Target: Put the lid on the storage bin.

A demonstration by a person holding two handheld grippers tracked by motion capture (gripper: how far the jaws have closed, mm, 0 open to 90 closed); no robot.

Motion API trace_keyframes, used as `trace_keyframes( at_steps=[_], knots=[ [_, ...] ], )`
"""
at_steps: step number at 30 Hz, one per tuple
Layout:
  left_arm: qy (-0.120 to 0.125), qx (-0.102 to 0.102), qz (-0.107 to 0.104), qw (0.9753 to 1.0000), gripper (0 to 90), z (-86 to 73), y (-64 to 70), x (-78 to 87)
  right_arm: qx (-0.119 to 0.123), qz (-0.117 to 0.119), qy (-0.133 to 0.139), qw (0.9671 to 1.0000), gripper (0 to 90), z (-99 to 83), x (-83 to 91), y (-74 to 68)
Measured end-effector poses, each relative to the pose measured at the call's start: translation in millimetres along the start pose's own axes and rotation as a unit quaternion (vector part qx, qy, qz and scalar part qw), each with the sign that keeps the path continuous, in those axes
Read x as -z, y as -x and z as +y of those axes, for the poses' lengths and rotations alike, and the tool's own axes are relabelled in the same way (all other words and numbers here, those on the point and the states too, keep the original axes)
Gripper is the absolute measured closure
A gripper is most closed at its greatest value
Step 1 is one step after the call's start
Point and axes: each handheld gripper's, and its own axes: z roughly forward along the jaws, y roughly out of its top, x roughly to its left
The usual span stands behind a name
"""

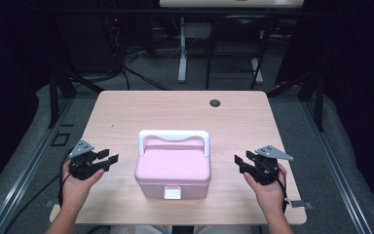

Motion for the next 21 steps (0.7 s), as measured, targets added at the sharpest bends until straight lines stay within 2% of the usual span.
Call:
trace_keyframes(
  at_steps=[6,14,17,19,21],
  knots=[
    [0.008,0.002,0.0,1.0,49.1,-10.1,-4.0,-3.1,0.0,-0.005,-0.005,1.0,48.2,-10.2,-4.5,6.5],
    [-0.003,0.008,0.004,1.0,48.8,-24.3,-7.5,-9.5,0.002,-0.007,-0.019,0.9998,48.2,-24.8,-15.1,10.0],
    [-0.017,0.009,0.01,0.9998,48.9,-29.4,-9.2,-13.7,-0.003,-0.005,-0.025,0.9997,48.2,-30.1,-20.1,10.1],
    [-0.02,0.017,0.004,0.9997,48.9,-32.2,-10.1,-16.9,-0.002,-0.001,-0.034,0.9994,48.2,-32.4,-22.5,9.1],
    [-0.023,0.015,0.005,0.9996,48.8,-33.4,-10.3,-18.3,0.006,-0.002,-0.038,0.9993,48.0,-33.9,-25.0,8.1]
  ],
)
